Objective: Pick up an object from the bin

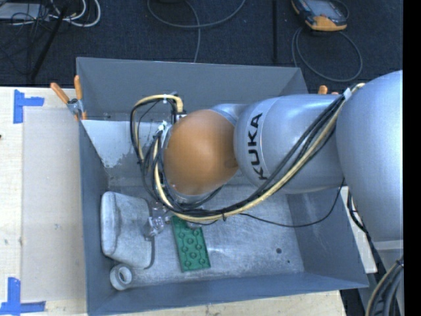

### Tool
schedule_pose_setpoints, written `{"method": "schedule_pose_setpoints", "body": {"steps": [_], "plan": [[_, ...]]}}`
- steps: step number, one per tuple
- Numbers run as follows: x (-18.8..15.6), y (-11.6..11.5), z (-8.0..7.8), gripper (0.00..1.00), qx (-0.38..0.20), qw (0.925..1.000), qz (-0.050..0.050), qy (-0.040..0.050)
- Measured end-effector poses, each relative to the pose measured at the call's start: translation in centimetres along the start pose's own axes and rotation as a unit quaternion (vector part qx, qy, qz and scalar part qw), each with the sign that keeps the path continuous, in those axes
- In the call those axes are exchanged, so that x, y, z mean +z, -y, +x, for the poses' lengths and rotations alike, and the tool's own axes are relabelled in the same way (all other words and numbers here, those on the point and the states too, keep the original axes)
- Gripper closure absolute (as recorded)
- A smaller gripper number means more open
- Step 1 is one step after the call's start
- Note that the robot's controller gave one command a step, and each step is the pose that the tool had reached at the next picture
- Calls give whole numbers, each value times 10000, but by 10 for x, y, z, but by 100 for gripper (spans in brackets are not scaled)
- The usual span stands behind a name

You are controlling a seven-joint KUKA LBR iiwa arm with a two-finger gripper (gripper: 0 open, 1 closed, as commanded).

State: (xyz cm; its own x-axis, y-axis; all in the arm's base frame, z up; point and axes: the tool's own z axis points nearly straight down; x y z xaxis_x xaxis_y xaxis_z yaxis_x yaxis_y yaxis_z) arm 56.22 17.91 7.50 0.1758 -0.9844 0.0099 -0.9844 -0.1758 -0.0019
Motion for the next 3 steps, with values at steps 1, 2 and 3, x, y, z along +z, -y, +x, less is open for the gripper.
{"method": "schedule_pose_setpoints", "body": {"steps": [1, 2, 3], "plan": [[-2, 1, 2, 0, 33, 10000, -13, 24], [-4, 3, 3, 100, 50, 10000, -4, 14], [-96, 4, 3, 100, 75, 9999, 22, 62]]}}
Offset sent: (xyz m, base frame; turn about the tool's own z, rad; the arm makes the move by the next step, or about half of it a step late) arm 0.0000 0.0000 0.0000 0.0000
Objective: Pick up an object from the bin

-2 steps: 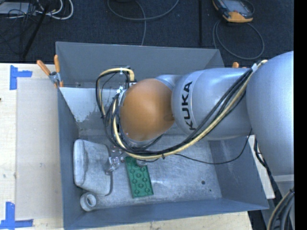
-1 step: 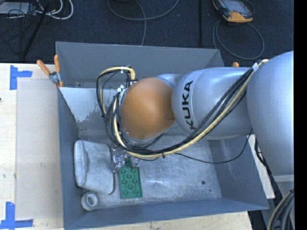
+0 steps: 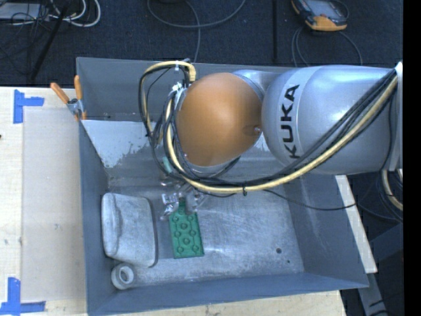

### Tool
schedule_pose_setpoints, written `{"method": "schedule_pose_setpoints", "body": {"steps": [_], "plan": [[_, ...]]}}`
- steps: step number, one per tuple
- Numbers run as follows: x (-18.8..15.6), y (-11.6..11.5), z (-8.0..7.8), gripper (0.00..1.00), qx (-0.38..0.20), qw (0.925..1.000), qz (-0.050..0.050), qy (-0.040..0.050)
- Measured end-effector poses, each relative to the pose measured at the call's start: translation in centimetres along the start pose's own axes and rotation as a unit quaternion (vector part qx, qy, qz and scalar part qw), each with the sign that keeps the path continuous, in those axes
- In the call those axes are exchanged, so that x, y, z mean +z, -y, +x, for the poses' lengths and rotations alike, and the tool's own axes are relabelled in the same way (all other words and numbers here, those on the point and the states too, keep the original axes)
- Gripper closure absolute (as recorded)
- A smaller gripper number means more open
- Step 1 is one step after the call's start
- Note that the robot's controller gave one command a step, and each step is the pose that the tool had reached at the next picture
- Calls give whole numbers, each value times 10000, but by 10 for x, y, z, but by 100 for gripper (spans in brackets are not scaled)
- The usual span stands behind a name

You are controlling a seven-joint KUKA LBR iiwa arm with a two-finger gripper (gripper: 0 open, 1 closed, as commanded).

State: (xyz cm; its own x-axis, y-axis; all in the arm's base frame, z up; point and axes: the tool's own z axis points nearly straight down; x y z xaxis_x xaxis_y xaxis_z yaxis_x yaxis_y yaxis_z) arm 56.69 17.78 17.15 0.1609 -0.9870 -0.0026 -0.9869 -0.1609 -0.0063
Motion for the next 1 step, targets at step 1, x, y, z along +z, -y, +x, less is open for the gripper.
{"method": "schedule_pose_setpoints", "body": {"steps": [1], "plan": [[-15, 0, -1, 100, 25, 10000, -24, -1]]}}
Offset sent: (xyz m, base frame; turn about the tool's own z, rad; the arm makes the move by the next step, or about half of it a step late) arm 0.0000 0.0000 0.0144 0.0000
